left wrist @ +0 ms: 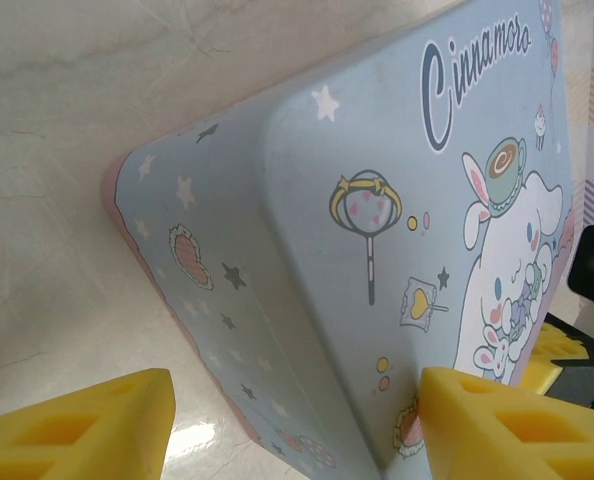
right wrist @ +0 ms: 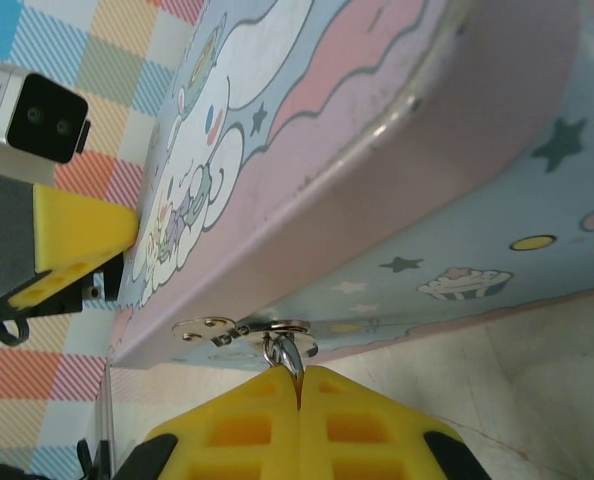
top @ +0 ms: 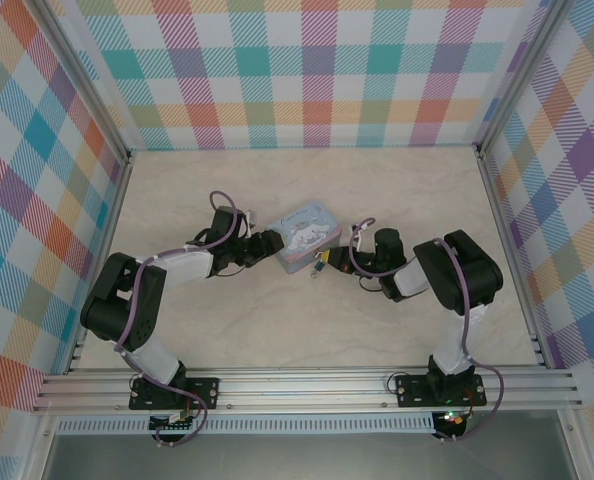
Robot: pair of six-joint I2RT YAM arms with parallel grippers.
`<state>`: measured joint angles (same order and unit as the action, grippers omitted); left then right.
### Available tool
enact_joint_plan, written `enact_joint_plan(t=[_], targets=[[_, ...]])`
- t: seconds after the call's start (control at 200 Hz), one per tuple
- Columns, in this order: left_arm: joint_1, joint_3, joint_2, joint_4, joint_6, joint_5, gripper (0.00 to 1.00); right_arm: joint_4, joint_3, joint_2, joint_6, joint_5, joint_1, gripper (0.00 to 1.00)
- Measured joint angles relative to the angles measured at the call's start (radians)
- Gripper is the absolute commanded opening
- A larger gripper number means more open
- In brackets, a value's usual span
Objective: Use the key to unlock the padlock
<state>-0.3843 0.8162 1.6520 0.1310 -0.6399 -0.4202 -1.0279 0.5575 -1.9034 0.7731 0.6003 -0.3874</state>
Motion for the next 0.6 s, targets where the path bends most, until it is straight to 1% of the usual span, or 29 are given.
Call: enact_joint_plan(t=[0.18,0.395,0.6], targets=[[-0.001,0.0,0.0,0.0,0.0,0.003,0.65,0.0,-0.003,0.031,0.033,-0.064,0.0,0.0],[-0.001,-0.002,0.0,0.003,0.0,0.004,0.65,0.01,-0.011,0.064,0.053,-0.112,0.002,0.0],[0.0,-0.002,0.0,0.003,0.0,0.005,0.66,0.112,-0.039,0.203,0.002,-0.146,0.002,0.0]])
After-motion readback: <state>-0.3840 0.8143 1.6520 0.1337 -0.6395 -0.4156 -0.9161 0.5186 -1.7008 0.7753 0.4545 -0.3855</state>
